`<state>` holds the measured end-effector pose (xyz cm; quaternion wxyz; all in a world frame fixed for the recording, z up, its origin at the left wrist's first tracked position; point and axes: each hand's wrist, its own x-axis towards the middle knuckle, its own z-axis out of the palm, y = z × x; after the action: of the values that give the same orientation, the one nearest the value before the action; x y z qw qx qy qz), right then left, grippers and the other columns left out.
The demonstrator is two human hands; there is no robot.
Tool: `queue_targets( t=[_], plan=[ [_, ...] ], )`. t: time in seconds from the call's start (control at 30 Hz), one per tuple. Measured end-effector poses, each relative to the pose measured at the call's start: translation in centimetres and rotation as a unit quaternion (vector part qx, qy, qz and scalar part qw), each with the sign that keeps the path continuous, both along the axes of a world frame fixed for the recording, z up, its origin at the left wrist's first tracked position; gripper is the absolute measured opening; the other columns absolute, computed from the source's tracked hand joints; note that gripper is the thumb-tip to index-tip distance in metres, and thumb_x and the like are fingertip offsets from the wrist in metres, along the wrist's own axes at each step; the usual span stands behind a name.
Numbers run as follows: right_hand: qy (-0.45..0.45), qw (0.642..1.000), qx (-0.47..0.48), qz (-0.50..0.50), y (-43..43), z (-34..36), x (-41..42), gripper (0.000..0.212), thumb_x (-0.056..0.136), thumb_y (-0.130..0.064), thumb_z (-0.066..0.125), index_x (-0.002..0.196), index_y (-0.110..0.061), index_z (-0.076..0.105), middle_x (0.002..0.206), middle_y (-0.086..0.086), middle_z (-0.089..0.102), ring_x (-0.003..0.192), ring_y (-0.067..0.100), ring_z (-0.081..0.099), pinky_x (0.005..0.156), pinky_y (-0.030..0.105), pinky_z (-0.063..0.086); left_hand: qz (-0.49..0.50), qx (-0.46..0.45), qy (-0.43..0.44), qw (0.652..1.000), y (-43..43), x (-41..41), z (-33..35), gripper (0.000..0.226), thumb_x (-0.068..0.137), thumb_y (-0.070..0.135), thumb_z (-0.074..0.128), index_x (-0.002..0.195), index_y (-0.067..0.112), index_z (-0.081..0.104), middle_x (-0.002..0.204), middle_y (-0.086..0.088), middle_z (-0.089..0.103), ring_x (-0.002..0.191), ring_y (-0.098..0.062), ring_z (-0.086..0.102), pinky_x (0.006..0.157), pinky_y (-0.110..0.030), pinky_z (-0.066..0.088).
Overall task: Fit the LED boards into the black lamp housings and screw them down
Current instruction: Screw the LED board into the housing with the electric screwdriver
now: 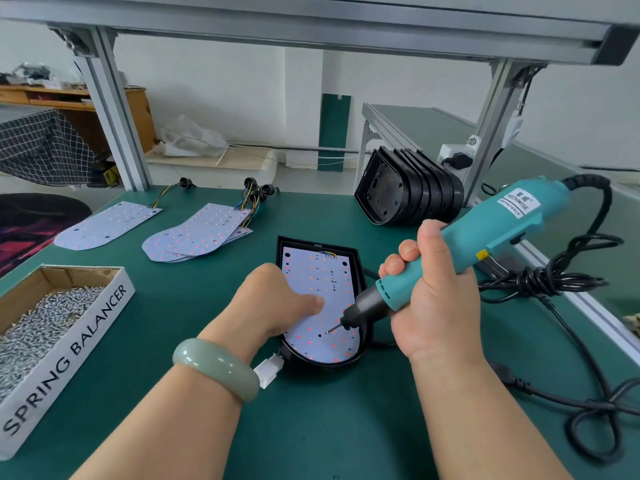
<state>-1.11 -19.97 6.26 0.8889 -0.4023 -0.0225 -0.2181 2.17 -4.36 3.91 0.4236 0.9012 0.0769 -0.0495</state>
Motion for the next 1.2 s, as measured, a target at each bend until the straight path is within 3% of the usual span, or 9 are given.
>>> queue_targets(
  t=[0.17,0.3,0.5,0.87,1.2],
  plan=[
    [-0.024,0.999,-0.041,0.003,0.8,-0.1,-0.2,0.017,0.082,-0.026,0.064,0.066,-0.032,0.062,0.06,-0.005,0.047,0.05,0.013,0.045,0.054,0.023,0.044,0.001,0.003,-0.008,1.0,-0.1,-0.1,-0.1,0.042,0.071,0.027,0.079,0.066,0.012,0.039,0.065,-0.006,0.043,0.059,-0.024,0.038,0.057,-0.029,0.032],
    [-0.025,0.998,-0.052,-0.012,1.0,-0.2,0.0,0.01,0.082,-0.024,0.064,0.078,-0.024,0.055,0.059,-0.004,0.046,0.049,0.013,0.044,0.053,0.023,0.043,0.006,0.013,-0.014,1.0,-0.2,-0.3,0.1,0.044,0.071,0.028,0.079,0.067,0.013,0.037,0.065,-0.006,0.042,0.059,-0.024,0.038,0.057,-0.029,0.032],
    [-0.051,0.994,-0.101,-0.006,1.3,0.0,0.1,0.017,0.085,-0.024,0.061,0.092,-0.014,0.05,0.056,-0.009,0.049,0.049,0.011,0.046,0.054,0.022,0.043,0.015,0.042,-0.022,0.999,-0.5,-0.5,0.3,0.046,0.071,0.031,0.078,0.068,0.013,0.036,0.062,-0.003,0.04,0.055,-0.023,0.036,0.049,-0.027,0.028],
    [-0.06,0.994,-0.095,-0.004,1.3,0.1,0.3,0.01,0.085,-0.023,0.061,0.08,-0.019,0.053,0.054,-0.009,0.048,0.047,0.01,0.046,0.052,0.022,0.042,0.015,0.052,-0.026,0.998,-0.6,-0.7,0.6,0.047,0.072,0.033,0.077,0.069,0.014,0.034,0.061,-0.002,0.037,0.052,-0.02,0.033,0.047,-0.026,0.027],
    [-0.092,0.986,-0.133,0.033,2.7,0.5,-0.1,0.022,0.078,-0.032,0.067,0.091,-0.019,0.054,0.056,-0.01,0.048,0.047,0.01,0.044,0.051,0.023,0.042,0.024,0.064,-0.015,0.998,-0.8,-0.4,0.3,0.046,0.071,0.034,0.076,0.068,0.013,0.035,0.059,0.0,0.037,0.049,-0.019,0.031,0.044,-0.023,0.023]
  ],
)
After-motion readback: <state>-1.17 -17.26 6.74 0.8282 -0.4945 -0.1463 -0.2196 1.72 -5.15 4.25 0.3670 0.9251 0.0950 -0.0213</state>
